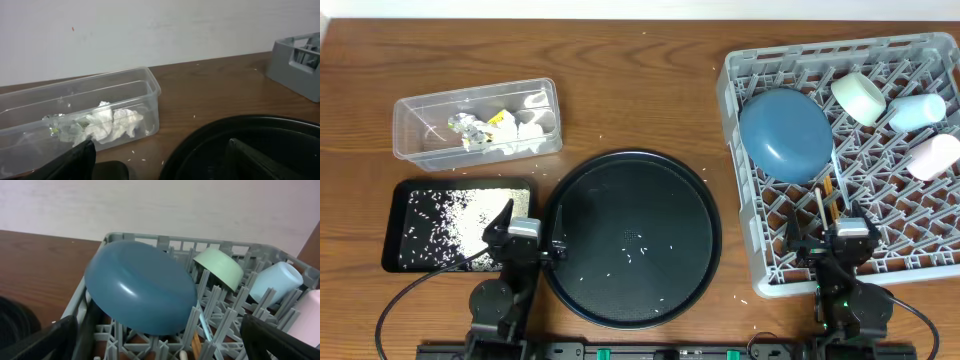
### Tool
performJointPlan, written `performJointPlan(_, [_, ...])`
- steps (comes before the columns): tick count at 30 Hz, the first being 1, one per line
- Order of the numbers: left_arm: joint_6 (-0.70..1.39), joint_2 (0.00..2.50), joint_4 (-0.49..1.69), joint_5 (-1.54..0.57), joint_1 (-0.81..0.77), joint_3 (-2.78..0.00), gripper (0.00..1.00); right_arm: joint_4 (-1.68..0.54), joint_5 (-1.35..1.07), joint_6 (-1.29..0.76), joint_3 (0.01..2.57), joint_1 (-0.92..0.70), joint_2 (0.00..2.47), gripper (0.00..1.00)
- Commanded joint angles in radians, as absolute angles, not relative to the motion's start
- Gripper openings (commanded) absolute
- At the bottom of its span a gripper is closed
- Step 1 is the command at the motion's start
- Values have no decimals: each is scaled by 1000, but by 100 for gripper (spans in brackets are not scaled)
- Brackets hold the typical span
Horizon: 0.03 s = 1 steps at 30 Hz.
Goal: Sort waste into correct bins and load items into the dishwasher rack
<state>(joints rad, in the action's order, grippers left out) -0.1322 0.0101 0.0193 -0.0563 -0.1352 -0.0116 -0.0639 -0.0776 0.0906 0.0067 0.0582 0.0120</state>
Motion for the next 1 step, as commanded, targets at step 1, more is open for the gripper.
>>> performJointPlan(1, [-145, 4, 67, -63, -133, -4, 84, -68, -75, 80, 6, 52, 9, 99])
